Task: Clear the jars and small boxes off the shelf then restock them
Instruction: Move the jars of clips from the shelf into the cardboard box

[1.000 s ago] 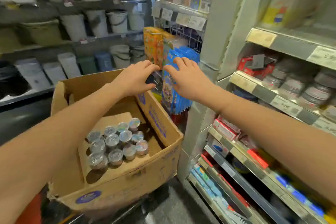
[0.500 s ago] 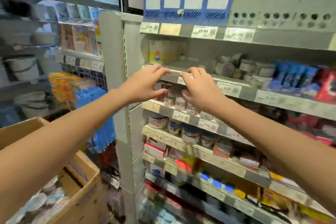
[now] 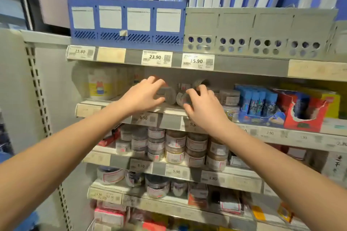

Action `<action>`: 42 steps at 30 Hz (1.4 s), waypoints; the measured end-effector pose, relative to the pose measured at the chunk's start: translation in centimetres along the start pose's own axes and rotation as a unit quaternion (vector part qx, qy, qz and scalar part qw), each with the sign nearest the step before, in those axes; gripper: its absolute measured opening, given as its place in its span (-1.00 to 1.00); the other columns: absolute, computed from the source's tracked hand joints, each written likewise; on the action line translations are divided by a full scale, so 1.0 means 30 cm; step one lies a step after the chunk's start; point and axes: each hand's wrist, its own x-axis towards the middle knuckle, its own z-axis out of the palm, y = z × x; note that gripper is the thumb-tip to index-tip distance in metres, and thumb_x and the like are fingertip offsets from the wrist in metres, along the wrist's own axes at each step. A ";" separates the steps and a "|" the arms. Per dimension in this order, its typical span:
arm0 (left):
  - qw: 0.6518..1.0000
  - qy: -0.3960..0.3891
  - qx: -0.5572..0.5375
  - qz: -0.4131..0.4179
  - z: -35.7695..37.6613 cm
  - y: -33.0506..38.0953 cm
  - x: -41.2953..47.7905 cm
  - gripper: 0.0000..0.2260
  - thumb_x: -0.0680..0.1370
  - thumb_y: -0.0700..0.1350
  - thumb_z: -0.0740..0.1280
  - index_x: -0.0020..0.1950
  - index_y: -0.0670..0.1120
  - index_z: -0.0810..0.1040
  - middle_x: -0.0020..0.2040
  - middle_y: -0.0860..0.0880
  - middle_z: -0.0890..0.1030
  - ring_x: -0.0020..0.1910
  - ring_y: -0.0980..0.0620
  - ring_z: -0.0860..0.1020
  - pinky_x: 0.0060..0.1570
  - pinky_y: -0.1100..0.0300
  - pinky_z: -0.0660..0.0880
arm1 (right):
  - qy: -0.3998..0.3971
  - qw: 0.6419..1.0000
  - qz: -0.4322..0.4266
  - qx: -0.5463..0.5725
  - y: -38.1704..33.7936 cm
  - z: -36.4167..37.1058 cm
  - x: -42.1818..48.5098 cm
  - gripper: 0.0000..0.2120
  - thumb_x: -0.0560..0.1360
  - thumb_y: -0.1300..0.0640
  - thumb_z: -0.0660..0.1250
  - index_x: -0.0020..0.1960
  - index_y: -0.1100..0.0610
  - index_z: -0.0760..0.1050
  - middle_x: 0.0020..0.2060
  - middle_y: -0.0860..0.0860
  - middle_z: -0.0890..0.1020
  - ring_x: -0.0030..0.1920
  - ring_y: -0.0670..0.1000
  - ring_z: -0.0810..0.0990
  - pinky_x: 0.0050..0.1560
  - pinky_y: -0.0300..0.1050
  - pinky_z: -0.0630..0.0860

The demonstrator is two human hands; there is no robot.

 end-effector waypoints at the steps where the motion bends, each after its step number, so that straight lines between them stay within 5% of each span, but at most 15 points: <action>1: 1.000 -0.011 0.012 -0.017 0.018 -0.013 0.043 -0.67 0.58 0.06 0.25 0.24 -0.11 0.40 0.18 -0.16 0.46 0.13 -0.15 0.47 -0.02 0.04 0.41 | -0.004 1.000 0.015 0.015 0.005 0.012 0.019 -0.61 0.60 0.00 0.16 0.36 0.15 0.30 0.26 0.19 0.35 0.21 0.27 0.39 0.16 0.11 0.39; 4: 0.996 -0.069 0.001 -0.057 0.088 -0.054 0.148 -0.68 0.58 0.12 0.23 -0.03 -0.14 0.50 0.10 -0.16 0.59 -0.05 -0.11 0.53 -0.12 0.09 0.43 | -0.017 0.999 0.051 0.012 -0.003 0.049 0.064 -0.62 0.61 -0.05 0.13 0.32 0.15 0.30 0.21 0.20 0.39 0.17 0.28 0.44 0.07 0.09 0.41; 8: 0.981 -0.176 -0.070 -0.033 0.156 -0.100 0.227 -0.43 0.53 0.25 0.23 0.47 0.00 0.33 0.41 -0.06 0.42 0.35 -0.06 0.41 0.34 0.08 0.32 | -0.051 0.995 0.087 -0.006 -0.032 0.089 0.119 -0.62 0.60 -0.09 0.14 0.28 0.14 0.37 0.18 0.18 0.47 0.16 0.28 0.48 0.06 0.08 0.42; 11: 0.988 -0.110 -0.090 0.061 0.173 -0.088 0.250 -0.40 0.51 0.10 0.37 0.49 0.06 0.24 0.40 -0.06 0.34 0.33 -0.09 0.39 0.27 0.13 0.34 | -0.059 0.992 0.110 0.010 -0.045 0.096 0.157 -0.67 0.57 -0.08 0.19 0.16 0.15 0.45 0.11 0.17 0.54 0.12 0.26 0.52 -0.02 0.03 0.42; 14: 0.988 -0.105 -0.087 0.071 0.196 -0.086 0.274 -0.33 0.47 0.08 0.41 0.50 0.11 0.17 0.40 -0.05 0.34 0.31 -0.12 0.42 0.25 0.03 0.39 | -0.077 0.990 0.120 0.007 -0.067 0.102 0.197 -0.72 0.56 -0.02 0.22 0.14 0.15 0.48 0.10 0.15 0.58 0.12 0.22 0.54 -0.10 -0.04 0.36; 21: 0.987 -0.087 -0.117 0.071 0.237 -0.072 0.292 -0.29 0.44 0.16 0.41 0.50 0.17 0.14 0.32 -0.06 0.40 0.22 -0.17 0.48 0.20 -0.05 0.45 | -0.127 0.977 0.170 -0.015 -0.084 0.128 0.260 -0.55 0.51 0.16 0.23 0.38 0.03 0.29 0.30 0.15 0.39 0.26 0.25 0.41 0.06 0.01 0.40; 31: 0.983 -0.034 -0.172 0.061 0.178 -0.067 0.221 -0.57 0.41 0.01 0.44 0.26 0.17 0.47 0.14 0.01 0.43 0.08 -0.01 0.52 0.08 0.21 0.43 | -0.049 0.991 0.126 0.021 -0.049 0.055 0.160 -0.77 0.49 0.25 0.23 0.15 0.14 0.46 0.12 0.18 0.51 0.13 0.27 0.51 -0.09 -0.02 0.33; 36: 0.986 0.028 -0.162 0.014 0.115 -0.016 0.127 -0.61 0.43 0.01 0.40 0.24 0.01 0.48 -0.05 -0.05 0.57 -0.11 -0.05 0.55 -0.12 0.04 0.52 | 0.016 0.996 0.079 0.028 -0.029 0.012 0.084 -0.64 0.50 0.23 0.22 0.28 0.15 0.29 0.16 0.19 0.42 0.16 0.29 0.40 0.04 0.11 0.39; 42: 0.983 0.101 -0.140 0.068 0.031 0.063 -0.072 -0.54 0.42 -0.04 0.43 0.29 -0.06 0.43 0.23 0.00 0.42 0.19 0.02 0.45 0.17 0.10 0.43 | 0.053 0.995 0.013 0.081 -0.039 -0.035 -0.026 -0.61 0.44 0.22 0.28 0.26 0.14 0.33 0.14 0.14 0.36 0.15 0.23 0.33 0.07 0.13 0.45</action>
